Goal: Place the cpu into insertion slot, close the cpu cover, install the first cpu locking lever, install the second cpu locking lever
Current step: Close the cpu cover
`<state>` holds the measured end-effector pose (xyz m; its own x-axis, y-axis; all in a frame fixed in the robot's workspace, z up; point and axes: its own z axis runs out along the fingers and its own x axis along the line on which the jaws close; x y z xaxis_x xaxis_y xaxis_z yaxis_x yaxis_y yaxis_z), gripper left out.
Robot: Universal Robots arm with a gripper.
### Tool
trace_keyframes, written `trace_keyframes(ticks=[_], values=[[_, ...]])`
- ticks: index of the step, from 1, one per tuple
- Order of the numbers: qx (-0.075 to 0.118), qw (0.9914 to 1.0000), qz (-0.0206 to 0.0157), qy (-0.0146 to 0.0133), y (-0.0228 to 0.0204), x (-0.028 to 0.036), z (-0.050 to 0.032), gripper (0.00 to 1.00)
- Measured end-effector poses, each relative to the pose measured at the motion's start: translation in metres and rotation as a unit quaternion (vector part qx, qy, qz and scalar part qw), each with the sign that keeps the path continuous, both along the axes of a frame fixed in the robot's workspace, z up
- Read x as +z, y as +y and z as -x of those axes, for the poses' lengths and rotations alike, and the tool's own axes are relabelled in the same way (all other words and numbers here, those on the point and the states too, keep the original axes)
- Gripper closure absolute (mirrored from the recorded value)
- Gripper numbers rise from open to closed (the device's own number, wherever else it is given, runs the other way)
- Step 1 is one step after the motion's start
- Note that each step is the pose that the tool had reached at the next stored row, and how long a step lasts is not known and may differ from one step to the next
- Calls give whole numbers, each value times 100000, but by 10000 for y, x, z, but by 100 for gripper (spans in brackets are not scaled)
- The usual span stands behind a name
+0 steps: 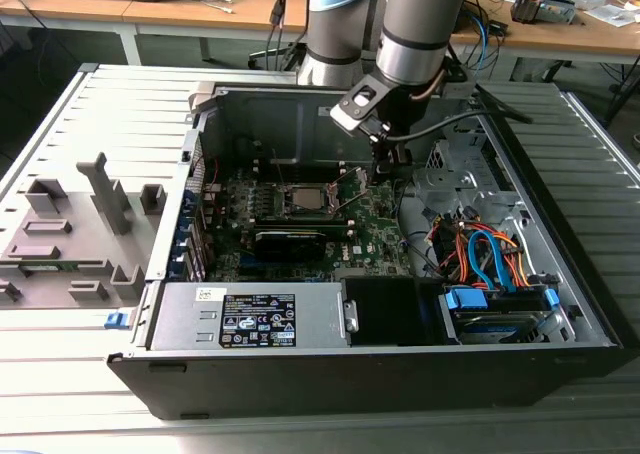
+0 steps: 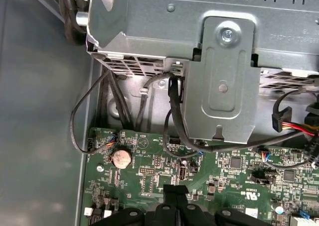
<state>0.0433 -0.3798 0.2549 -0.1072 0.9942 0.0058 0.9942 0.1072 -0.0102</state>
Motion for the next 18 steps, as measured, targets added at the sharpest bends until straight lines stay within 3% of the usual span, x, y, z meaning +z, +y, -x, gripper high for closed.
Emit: trace_keyframes(ticks=[7,8,10,16,18], values=[[2152,99977,-25,53,34,-52,0,89],[2189,99976,-26,157,36,-59,0,89],[2209,99973,-31,764,39,-75,0,89],[2205,99973,-43,788,40,-75,0,89],[2197,99972,-362,780,40,-76,6,89]])
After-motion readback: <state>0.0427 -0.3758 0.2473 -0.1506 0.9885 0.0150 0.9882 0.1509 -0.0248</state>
